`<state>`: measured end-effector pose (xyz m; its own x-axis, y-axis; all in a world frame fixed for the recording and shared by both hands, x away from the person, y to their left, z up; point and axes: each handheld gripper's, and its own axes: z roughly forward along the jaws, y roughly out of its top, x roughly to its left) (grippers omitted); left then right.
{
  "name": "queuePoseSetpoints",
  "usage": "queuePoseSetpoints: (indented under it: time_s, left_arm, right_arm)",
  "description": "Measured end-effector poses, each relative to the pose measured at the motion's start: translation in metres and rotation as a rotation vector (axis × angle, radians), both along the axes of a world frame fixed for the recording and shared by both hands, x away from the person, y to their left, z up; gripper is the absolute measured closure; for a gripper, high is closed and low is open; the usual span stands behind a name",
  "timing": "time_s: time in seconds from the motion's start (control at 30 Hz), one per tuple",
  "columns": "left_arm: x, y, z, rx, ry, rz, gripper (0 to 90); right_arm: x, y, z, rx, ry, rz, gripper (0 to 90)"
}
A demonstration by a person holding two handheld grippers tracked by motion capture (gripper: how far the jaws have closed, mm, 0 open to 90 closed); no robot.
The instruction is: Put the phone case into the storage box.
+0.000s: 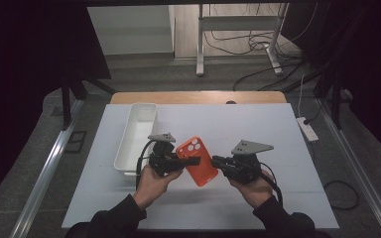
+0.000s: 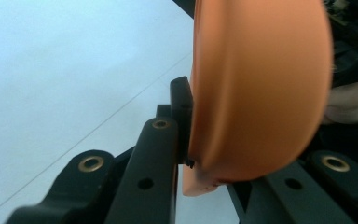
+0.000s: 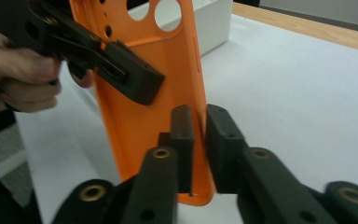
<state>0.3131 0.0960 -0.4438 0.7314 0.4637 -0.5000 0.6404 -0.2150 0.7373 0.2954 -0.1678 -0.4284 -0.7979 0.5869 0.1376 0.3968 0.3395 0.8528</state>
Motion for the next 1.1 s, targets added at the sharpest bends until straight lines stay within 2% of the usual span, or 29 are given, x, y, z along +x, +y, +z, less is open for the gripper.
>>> queuePoseSetpoints:
  time_s: [0.17,0.2,0.23,0.3,0.47,0.5,0.53,0.57,0.63,0.67,0.77,0.83,0.87,1.1]
  left_arm:
    - [0.002,0.002,0.001,0.028,-0.004,0.006,85.0]
    - [0.002,0.002,0.001,0.028,-0.004,0.006,85.0]
    - [0.002,0.003,0.002,0.032,-0.005,0.002,85.0]
    - [0.002,0.005,0.002,0.035,-0.011,0.000,85.0]
    - [0.002,0.009,0.004,0.050,-0.025,-0.013,84.9]
    - [0.002,0.009,0.004,0.050,-0.025,-0.013,84.9]
    - [0.003,0.009,0.004,0.053,-0.027,-0.015,84.9]
    - [0.004,0.011,0.004,0.058,-0.031,-0.020,84.8]
    - [0.004,0.012,0.004,0.063,-0.034,-0.028,84.8]
    - [0.004,0.012,0.004,0.063,-0.034,-0.028,84.8]
    - [0.004,0.012,0.005,0.075,-0.043,-0.056,84.7]
    - [0.004,0.012,0.006,0.087,-0.049,-0.071,84.7]
    - [0.004,0.011,0.007,0.090,-0.050,-0.074,84.7]
    - [0.004,0.010,0.006,0.105,-0.058,-0.102,84.7]
  right_arm:
    - [0.000,-0.002,0.001,-0.015,0.018,-0.002,62.8]
    - [0.000,-0.002,0.001,-0.015,0.018,-0.002,62.8]
    - [0.000,-0.002,0.000,-0.027,0.018,0.001,56.1]
    - [0.000,-0.004,0.000,-0.037,0.020,0.005,51.5]
    - [0.001,-0.007,-0.001,-0.021,0.041,0.025,34.3]
    - [0.001,-0.007,-0.001,-0.021,0.041,0.025,34.3]
    - [0.002,-0.008,-0.001,-0.017,0.051,0.031,30.2]
    - [0.002,-0.009,-0.001,-0.016,0.060,0.044,23.9]
    - [0.002,-0.009,-0.002,-0.021,0.065,0.047,17.6]
    - [0.002,-0.009,-0.002,-0.021,0.065,0.047,17.6]
    - [0.000,-0.008,-0.002,-0.033,0.054,0.043,5.7]
    - [-0.002,-0.007,-0.004,-0.064,0.042,0.041,2.2]
    - [-0.001,-0.007,-0.004,-0.069,0.055,0.047,0.6]
    - [-0.002,-0.006,-0.007,-0.065,0.087,0.064,0.0]
